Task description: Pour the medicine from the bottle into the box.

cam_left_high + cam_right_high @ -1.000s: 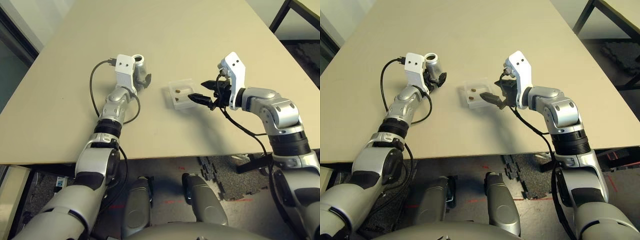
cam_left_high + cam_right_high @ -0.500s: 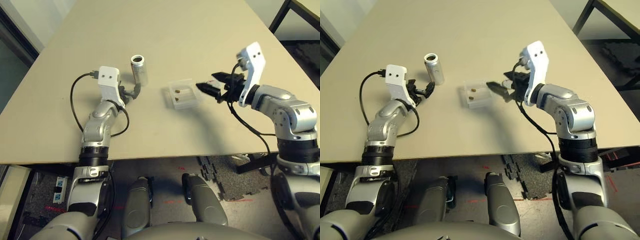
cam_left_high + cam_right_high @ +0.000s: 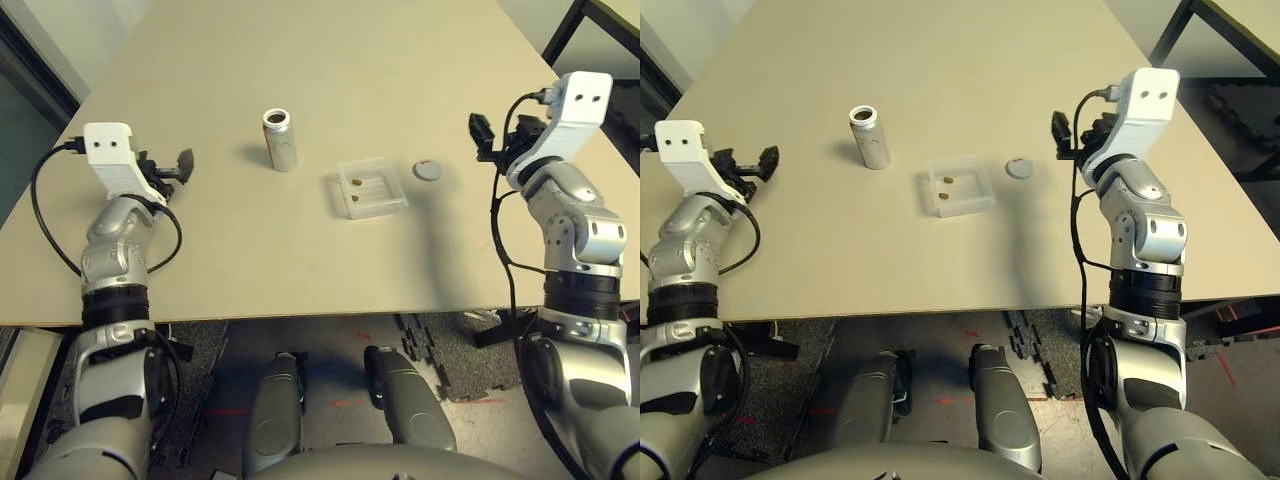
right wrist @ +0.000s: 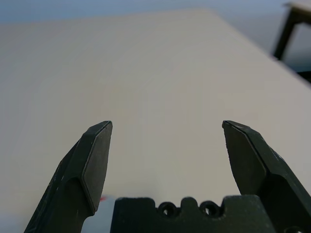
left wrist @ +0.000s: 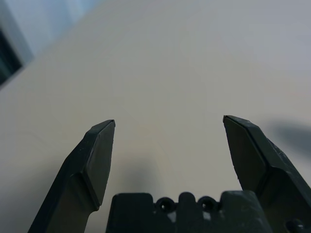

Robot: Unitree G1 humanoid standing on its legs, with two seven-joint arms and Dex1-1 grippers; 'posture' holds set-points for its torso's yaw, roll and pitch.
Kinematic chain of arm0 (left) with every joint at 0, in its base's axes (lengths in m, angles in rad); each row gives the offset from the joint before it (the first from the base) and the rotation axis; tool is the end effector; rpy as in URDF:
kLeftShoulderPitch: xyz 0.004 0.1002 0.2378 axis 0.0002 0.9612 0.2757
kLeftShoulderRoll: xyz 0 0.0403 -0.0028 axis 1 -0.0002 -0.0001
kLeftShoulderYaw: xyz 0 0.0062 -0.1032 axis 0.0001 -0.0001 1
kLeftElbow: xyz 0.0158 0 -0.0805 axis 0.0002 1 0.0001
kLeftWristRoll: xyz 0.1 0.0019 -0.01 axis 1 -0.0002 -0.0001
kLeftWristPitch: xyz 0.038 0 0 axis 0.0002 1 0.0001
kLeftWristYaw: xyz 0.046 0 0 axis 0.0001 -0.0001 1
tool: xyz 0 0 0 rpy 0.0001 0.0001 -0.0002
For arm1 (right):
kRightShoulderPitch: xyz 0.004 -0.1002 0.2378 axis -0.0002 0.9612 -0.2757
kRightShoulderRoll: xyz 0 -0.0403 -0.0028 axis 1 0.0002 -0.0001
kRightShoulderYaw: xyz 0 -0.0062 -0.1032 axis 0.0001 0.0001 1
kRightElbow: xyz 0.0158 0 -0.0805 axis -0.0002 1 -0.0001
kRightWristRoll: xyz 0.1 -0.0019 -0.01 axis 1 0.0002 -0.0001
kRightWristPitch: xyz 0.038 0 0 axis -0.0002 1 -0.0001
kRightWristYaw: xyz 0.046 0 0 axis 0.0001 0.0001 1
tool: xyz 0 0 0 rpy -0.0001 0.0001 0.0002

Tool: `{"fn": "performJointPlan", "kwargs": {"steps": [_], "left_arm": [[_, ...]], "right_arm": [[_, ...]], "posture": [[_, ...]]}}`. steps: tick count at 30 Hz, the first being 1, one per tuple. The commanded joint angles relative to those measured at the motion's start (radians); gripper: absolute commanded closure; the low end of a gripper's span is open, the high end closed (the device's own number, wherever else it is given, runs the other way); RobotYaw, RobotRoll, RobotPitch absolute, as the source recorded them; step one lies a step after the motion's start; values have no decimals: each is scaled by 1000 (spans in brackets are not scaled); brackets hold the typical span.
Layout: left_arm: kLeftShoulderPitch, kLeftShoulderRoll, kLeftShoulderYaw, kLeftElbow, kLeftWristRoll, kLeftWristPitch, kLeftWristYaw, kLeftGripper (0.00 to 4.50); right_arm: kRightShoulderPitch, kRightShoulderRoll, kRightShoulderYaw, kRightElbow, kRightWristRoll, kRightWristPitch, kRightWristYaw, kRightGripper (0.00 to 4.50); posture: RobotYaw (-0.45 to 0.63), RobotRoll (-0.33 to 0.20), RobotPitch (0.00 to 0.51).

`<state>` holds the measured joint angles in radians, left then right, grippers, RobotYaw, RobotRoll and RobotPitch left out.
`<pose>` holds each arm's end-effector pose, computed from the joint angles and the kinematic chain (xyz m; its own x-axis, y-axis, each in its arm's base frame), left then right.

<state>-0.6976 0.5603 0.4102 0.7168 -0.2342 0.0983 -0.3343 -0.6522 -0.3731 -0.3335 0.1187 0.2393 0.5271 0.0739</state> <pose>0.2975 0.3202 0.1513 0.9894 0.1282 0.0676 -0.1268 0.9916 -0.0254 0.2944 -0.2431 0.1905 0.9895 -0.1147 0.0880 0.1104 0.9925 0.0530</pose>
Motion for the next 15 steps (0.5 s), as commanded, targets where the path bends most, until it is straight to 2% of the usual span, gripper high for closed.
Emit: {"fn": "performJointPlan", "kwargs": {"steps": [1, 8, 15], "left_arm": [[-54, 3, -12, 159, 8, -89, -25, 34], [-127, -24, -50, 301, 15, -170, -66, 34], [-145, -35, -58, 335, 5, -197, -65, 34]], "right_arm": [[-9, -34, -52, 75, -31, -53, -62, 0], [-17, -95, -103, 202, -36, -114, -109, 0], [-12, -156, -109, 347, -41, -201, -93, 0]], "posture": [[-27, 0, 212], [-41, 0, 218], [-43, 0, 218]]}}
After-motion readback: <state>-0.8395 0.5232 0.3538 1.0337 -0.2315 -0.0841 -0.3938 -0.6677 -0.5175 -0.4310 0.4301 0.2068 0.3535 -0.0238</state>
